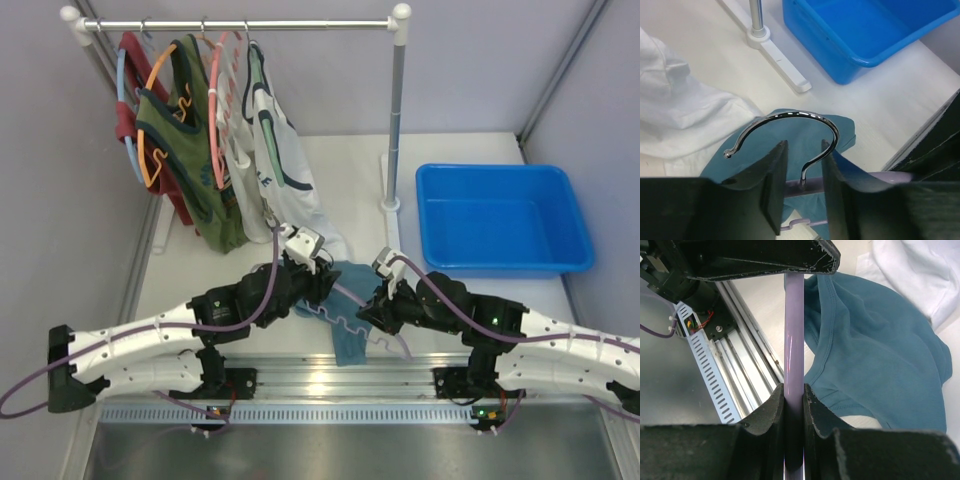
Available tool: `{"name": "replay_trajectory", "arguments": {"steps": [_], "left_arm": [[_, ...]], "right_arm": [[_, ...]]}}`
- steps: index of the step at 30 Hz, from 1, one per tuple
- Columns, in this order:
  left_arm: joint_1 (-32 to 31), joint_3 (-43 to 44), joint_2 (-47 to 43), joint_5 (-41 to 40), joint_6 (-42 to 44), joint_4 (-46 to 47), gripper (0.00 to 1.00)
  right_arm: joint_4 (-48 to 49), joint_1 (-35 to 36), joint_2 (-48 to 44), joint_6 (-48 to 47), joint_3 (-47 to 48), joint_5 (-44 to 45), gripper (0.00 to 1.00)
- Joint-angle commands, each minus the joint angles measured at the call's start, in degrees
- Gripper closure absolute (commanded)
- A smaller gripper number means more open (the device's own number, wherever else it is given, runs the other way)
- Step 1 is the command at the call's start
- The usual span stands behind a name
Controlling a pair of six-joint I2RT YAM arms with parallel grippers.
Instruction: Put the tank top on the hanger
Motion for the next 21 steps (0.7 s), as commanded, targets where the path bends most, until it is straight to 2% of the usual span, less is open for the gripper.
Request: {"name": "replay_trajectory", "arguments": {"steps": [1, 2, 3, 6, 10, 11, 12, 13, 19, 21], "left_arm": [[-0.4, -1.1, 0.0, -1.4, 1.3, 6.2, 0.64], [-0.4, -1.3, 0.0, -1.4, 1.4, 6.5, 0.70], [-0.6, -1.2, 0.0, -1.4, 1.4, 6.6, 0.82], [-0.5, -1.5, 0.0, -1.4, 2.1, 6.7, 0.99], [-0.6, -1.9, -0.6, -2.1, 3.3, 6.8, 1.00], [-0.7, -1.9, -0.8, -2.7, 3.7, 6.8, 1.00], [-0.6, -1.9, -1.0, -3.0, 4.0, 6.7, 1.00], [-0.6, -1.9, -1.0, -3.6, 4.3, 6.7, 1.00], [-0.7, -1.2, 0.5, -7.9, 5.0, 6.4, 1.00], [-0.6, -0.8, 1.9, -9.6, 4.8, 6.4, 1.00]], "right_arm": [[6.9, 1.0, -0.3, 0.7, 0.1, 0.9, 1.00], [6.8, 1.0, -0.2, 0.7, 0.1, 0.9, 1.00], [6.8, 1.0, -0.2, 0.7, 0.0, 1.0, 1.00], [6.4, 0.9, 0.0, 1.5, 0.2, 1.3, 1.00], [3.7, 1.0, 1.3, 3.4, 1.2, 3.5, 1.00], [1.9, 1.0, 1.5, 3.8, 1.6, 4.2, 0.97], [1.0, 0.9, 1.8, 4.7, 2.5, 5.7, 0.94], [0.1, 1.0, 2.0, 5.2, 3.0, 6.5, 0.84], [-10.7, 1.0, 0.4, 10.8, 7.9, 18.7, 0.46], [-14.8, 1.0, -0.7, 13.3, 9.7, 22.6, 0.39]]}}
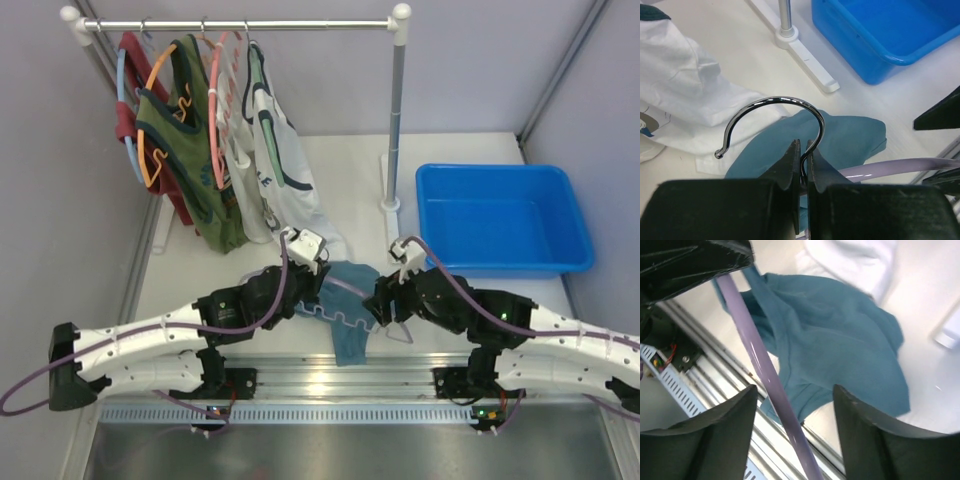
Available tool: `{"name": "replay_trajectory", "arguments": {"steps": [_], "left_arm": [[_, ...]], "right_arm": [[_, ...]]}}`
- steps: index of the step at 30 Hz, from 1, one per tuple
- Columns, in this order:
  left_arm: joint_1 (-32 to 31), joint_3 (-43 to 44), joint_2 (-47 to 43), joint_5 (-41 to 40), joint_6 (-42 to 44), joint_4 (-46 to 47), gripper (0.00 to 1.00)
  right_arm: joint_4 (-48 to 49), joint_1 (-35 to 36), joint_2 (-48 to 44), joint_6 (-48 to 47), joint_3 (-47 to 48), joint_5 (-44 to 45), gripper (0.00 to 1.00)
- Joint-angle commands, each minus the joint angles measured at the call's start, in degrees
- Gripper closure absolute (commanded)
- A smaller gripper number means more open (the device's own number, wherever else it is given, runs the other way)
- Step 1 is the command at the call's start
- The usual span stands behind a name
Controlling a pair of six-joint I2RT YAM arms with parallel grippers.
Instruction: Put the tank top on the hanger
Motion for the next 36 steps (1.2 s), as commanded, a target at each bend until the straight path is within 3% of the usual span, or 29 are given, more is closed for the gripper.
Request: {"name": "replay_trajectory", "arguments": {"steps": [1, 5, 9, 12, 18, 31, 36], "left_arm": [[-0.2, 1.3, 1.7, -5.0, 0.5, 5.6, 1.00], [-0.2, 1.5, 3.5, -9.3, -0.3, 8.6, 1.00], [-0.2, 2.9, 7.6, -13.5, -0.4, 10.5, 1.00], [-0.2, 4.4, 10.7, -17.2, -1.1, 12.0, 1.00], [-0.2, 7.3, 15.8, -22.5, -1.4, 14.2, 1.00], [0.7, 8.3, 16.7, -21.4, -2.2, 13.1, 1.00], [0.8, 7.9, 15.4, -20.0, -5.2, 9.8, 1.00]], "right_arm": [[-7.5, 0.6, -3.3, 5.4, 5.5, 10.8, 0.35], [-13.5, 0.6, -6.6, 9.4, 8.2, 13.3, 0.34], [-15.8, 0.6, -9.4, 9.2, 8.9, 5.6, 0.35], [-17.5, 0.6, -8.8, 8.7, 8.3, -0.2, 0.44], [-12.5, 3.5, -1.9, 10.9, 3.2, -4.5, 0.50], [3.1, 17.6, 22.2, 24.4, 0.6, 3.7, 0.70], [6.4, 20.1, 30.6, 27.4, 2.0, 4.8, 0.71]]}}
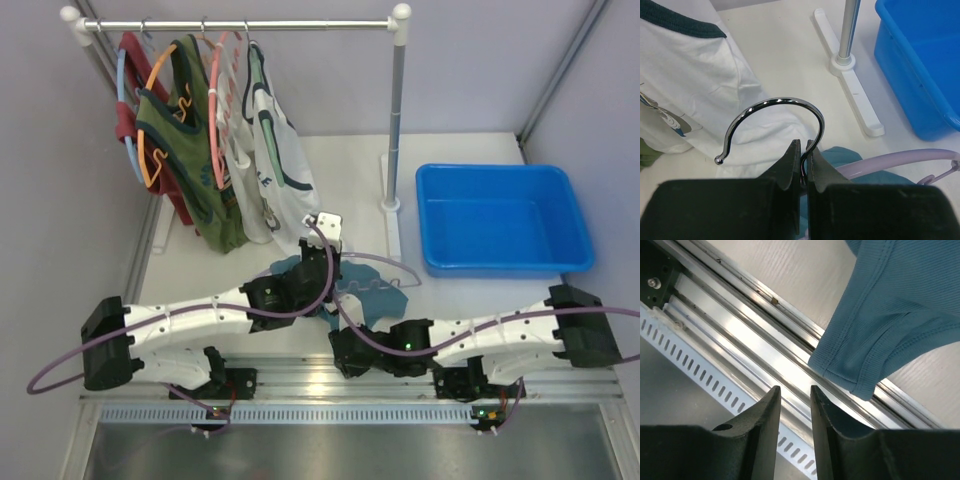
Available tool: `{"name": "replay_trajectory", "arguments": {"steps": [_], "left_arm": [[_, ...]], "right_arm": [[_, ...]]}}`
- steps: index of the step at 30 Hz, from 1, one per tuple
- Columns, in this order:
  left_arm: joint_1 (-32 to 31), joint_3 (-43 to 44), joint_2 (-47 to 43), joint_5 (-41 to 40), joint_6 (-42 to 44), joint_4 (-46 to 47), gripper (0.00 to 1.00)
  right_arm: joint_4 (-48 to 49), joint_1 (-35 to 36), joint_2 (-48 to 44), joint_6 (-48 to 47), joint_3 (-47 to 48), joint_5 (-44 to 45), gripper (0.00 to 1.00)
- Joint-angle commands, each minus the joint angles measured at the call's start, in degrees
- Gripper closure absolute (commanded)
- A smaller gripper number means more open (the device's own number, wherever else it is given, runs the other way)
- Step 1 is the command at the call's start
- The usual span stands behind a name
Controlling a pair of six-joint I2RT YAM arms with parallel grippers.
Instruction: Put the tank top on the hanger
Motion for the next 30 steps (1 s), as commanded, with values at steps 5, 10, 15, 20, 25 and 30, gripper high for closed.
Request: {"name": "replay_trajectory", "arguments": {"steps": [5, 10, 15, 20, 25, 30], "left_arm": [[0.3, 0.0, -4.3, 0.6, -3.8, -0.6, 1.00], [0.4, 0.0, -5.3, 1.5, -4.1, -0.8, 1.00], [0.5, 0.7, -4.9, 1.5, -3.9, -1.1, 1.00], [0.7, 0.7, -4.8, 1.7, -4.1, -2.6, 1.00], [0.9, 0.8, -5.0, 1.8, -4.1, -3.0, 1.00], [1.0, 0.7, -5.1, 2.0, -4.3, -3.4, 1.00]], "right_arm": [[5.3, 1.6, 9.3, 7.6, 1.2, 5.1, 0.60], [4.0, 1.7, 14.4, 9.3, 2.9, 7.7, 0.58], [2.8, 1.5, 17.1, 11.4, 3.1, 9.3, 0.56], [0.7, 1.1, 16.8, 14.2, 1.4, 11.9, 0.71], [0.1, 1.1, 12.1, 15.8, -0.8, 13.5, 0.80], [-2.4, 1.2, 9.1, 18.2, -2.4, 15.7, 0.93]]}}
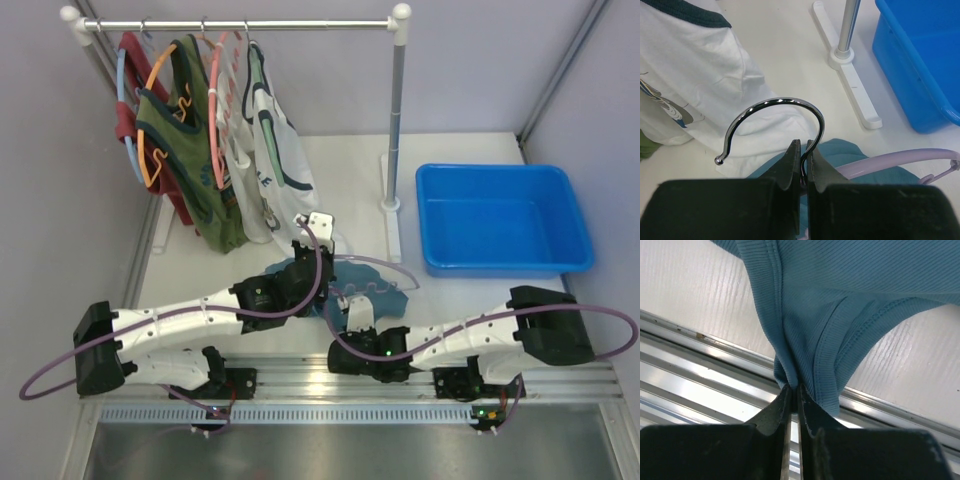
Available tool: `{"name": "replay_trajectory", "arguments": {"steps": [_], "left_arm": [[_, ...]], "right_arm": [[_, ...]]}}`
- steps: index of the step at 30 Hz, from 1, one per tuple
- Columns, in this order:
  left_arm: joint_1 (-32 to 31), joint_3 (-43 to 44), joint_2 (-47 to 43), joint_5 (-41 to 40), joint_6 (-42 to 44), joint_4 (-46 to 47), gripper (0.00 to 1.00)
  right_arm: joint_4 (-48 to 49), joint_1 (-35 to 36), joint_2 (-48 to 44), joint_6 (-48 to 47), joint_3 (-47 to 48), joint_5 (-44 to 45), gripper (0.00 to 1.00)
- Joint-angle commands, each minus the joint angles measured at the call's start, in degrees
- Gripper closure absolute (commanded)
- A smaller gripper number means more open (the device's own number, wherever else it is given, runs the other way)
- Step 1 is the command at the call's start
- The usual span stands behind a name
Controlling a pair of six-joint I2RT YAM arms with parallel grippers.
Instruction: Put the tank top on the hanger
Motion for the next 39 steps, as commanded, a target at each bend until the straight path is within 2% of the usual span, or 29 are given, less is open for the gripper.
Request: {"name": "replay_trajectory", "arguments": {"steps": [1, 4, 16, 24, 39], "left_arm": [[0.4, 1.1, -1.6, -0.1, -0.8, 1.5, 1.00], [0.4, 0.9, -1.9, 0.0, -0.9, 1.2, 1.00], [0.5, -1.1, -7.5, 1.3, 0.6, 2.6, 1.00], [0.5, -3.7, -12.7, 2.9, 2.8, 3.3, 1.00], [0.5, -7.4, -19.1, 4.1, 6.3, 7.6, 1.00]], "right_arm": [[-2.2, 0.2, -4.0, 3.5, -0.7, 4.5, 0.96], [-3.3, 0.2, -6.4, 5.1, -1.9, 5.4, 1.00], [-14.6, -1.4, -17.9, 12.3, -5.6, 10.3, 1.00], [-20.5, -4.3, -27.7, 12.3, -6.2, 12.7, 1.00], [-32.9, -5.6, -38.2, 13.6, -4.0, 15.8, 1.00]]}}
